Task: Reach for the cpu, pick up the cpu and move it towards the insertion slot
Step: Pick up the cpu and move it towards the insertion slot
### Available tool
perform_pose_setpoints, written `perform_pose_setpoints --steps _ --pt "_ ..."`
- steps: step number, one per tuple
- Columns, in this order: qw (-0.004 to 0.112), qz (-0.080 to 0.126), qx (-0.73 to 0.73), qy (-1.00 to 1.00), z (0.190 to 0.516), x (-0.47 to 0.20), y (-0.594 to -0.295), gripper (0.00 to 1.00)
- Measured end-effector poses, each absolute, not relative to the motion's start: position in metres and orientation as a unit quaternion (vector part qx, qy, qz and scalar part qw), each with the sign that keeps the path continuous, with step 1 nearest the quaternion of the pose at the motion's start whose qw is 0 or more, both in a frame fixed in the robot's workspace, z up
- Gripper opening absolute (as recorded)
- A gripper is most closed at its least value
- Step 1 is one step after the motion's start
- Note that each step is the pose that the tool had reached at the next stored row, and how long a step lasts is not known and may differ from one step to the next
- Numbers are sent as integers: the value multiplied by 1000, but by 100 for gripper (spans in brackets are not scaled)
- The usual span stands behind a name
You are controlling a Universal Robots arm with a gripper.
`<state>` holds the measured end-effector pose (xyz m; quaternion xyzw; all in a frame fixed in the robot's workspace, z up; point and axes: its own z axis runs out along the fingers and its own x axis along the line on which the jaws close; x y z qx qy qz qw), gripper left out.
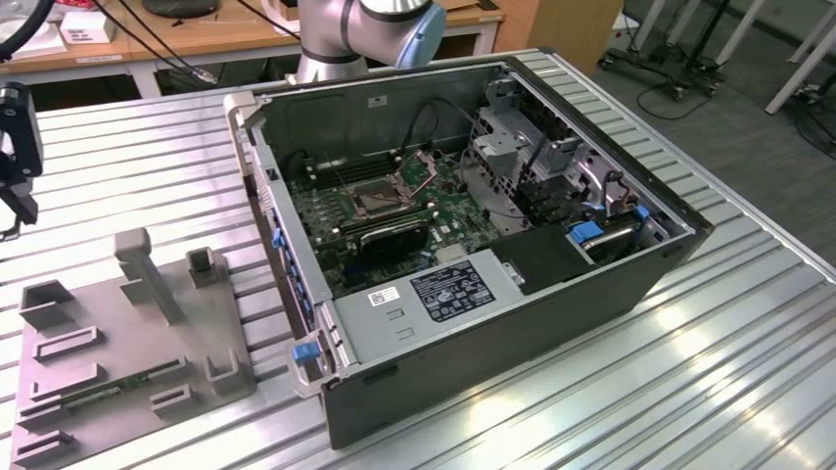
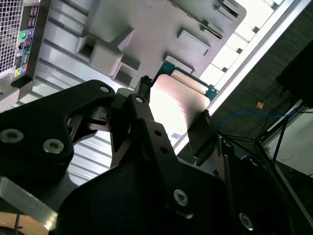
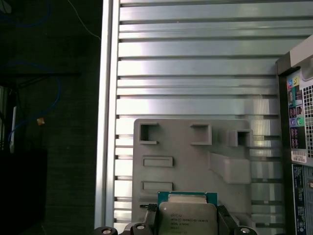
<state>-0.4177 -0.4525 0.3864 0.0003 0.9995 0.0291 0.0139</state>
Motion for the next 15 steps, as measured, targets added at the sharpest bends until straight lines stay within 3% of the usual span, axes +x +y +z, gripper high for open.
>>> perform_pose_setpoints --steps 15 --pt "14 29 0 999 386 -412 -452 55"
